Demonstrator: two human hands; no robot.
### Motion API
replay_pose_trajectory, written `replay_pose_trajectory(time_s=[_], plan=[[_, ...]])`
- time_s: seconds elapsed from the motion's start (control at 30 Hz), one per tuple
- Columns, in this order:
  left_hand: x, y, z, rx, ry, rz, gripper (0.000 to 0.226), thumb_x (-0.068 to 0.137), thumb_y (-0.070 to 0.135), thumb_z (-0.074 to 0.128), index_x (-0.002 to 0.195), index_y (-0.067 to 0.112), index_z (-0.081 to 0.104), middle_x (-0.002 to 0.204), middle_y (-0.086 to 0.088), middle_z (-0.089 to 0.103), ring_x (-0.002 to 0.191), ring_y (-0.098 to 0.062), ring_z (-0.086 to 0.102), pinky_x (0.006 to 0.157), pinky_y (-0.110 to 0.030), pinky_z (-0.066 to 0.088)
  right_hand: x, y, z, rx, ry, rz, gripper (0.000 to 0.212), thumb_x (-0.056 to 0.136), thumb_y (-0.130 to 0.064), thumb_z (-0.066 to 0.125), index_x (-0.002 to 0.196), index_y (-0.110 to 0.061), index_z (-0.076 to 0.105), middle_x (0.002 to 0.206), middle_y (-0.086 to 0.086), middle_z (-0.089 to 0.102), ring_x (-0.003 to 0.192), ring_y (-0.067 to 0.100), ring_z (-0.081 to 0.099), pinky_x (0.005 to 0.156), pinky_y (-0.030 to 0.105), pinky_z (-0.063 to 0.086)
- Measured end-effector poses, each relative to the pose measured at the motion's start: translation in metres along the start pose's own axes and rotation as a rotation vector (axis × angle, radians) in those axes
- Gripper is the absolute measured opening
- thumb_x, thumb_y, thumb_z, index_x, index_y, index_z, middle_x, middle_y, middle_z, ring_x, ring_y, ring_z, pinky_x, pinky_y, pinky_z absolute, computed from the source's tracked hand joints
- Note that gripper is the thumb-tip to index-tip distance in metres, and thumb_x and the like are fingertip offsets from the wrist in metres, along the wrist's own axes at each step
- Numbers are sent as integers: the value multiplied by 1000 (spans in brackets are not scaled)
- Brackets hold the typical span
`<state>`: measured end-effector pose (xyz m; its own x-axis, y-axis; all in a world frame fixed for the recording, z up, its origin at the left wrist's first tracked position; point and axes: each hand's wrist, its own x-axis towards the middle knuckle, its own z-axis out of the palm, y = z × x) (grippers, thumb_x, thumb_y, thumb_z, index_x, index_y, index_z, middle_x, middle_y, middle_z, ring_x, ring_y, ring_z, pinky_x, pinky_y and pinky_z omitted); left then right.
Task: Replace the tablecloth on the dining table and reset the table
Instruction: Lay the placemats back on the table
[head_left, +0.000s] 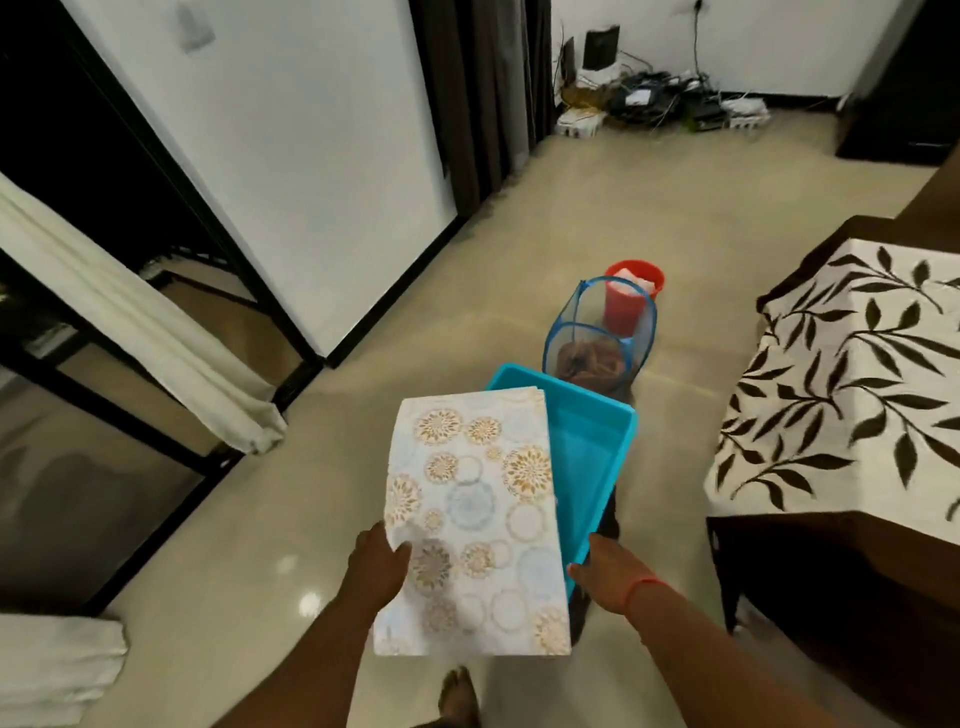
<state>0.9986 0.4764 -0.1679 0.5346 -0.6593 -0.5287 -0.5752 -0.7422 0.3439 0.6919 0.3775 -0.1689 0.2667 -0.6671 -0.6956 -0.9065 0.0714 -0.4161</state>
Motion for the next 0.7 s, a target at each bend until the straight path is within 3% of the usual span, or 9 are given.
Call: replay_pose_trajectory(time_s=[0.1,0.23,0.33,0.47,0.53,0.6,0.7], plan=[[42,-26,-19,-94,-48,-31,69,101,34,51,155,3,21,158,-21,25,145,-34,30,117,-39,27,24,-39,31,75,41,94,58,99,-43,52,141,-5,40,143,16,47,129,29,50,102,30,39],[78,-42,-29,-225,-124,-93,70,100,30,55,155,3,22,159,-20,24,143,-35,33,116,-41,32,45,-42,68,226,98,208,57,89,-41,58,137,-11,48,135,14,56,120,32,57,102,36,47],[97,-41,-28,-315,-209,-151,72,101,33,52,158,8,15,163,-15,18,148,-32,25,118,-41,27,36,-52,80,343,110,246,30,92,-30,59,121,-21,55,122,6,61,114,29,60,99,35,48],[127,-45,-22,-424,-314,-245,73,101,44,49,158,17,15,163,-11,21,147,-32,27,116,-47,30,40,-54,97,438,183,298,37,97,-26,56,131,-13,50,125,10,62,100,21,59,88,29,47],[139,-47,-19,-497,-366,-279,66,100,45,52,154,15,28,154,-11,37,133,-32,44,102,-43,43,42,-53,104,469,236,331,33,98,-25,55,128,-12,52,121,10,63,92,18,55,82,26,44],[145,-47,-17,-543,-378,-274,49,100,39,54,139,11,47,127,-13,55,98,-26,57,76,-34,45,43,-52,109,493,293,360,28,97,-23,55,123,-12,53,118,10,63,90,17,54,82,26,43],[143,-45,-17,-536,-305,-215,21,98,28,59,105,8,58,99,-13,60,80,-27,56,66,-32,44,40,-58,110,528,358,377,12,99,-21,54,109,-17,52,107,5,63,82,13,54,77,26,43]])
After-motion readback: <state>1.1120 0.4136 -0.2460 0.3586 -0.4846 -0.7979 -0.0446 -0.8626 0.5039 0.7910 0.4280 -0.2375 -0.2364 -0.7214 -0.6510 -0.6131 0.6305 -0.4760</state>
